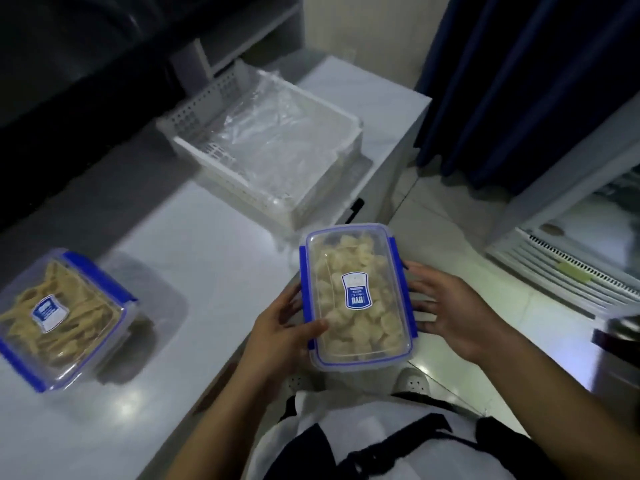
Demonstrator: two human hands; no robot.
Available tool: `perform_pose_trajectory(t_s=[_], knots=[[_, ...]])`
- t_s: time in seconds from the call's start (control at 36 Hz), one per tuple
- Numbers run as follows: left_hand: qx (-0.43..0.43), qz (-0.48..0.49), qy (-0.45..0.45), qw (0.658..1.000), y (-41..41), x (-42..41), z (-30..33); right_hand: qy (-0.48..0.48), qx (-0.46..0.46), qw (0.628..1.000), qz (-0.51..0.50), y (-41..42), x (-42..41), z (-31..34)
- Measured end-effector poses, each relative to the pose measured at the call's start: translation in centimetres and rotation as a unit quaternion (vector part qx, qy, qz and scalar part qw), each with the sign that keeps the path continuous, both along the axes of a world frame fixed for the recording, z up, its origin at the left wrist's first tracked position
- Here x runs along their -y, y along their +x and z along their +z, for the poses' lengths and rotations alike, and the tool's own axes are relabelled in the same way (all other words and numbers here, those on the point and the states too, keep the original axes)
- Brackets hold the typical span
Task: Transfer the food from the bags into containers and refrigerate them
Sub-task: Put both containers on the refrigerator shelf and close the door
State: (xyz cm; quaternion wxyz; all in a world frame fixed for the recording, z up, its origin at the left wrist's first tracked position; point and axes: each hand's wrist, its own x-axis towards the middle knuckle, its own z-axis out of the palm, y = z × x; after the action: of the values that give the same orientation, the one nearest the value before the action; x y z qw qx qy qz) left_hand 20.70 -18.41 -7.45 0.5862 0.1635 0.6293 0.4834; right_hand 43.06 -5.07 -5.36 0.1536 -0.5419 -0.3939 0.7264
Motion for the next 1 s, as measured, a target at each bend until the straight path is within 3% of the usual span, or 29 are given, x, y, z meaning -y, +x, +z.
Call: perform_pose_trajectory(t_s=[0.36, 0.53, 1.0], knots=[[0.047, -0.235, -0.078, 0.968, 17.8, -14.4, -0.4, 0.001, -0.008, 0.985, -0.173, 23.1, -4.0, 0.2], [0.053, -0.281, -0.090, 0.954, 26.1, -19.4, -0.6, 0.009, -0.015, 0.976, -0.218, 31.6, -6.2, -0.1], [0.065, -0.330, -0.053, 0.940, 33.6, -36.1, -0.9, 0.048, -0.021, 0.965, -0.258, 38.6, -19.6, 1.7]])
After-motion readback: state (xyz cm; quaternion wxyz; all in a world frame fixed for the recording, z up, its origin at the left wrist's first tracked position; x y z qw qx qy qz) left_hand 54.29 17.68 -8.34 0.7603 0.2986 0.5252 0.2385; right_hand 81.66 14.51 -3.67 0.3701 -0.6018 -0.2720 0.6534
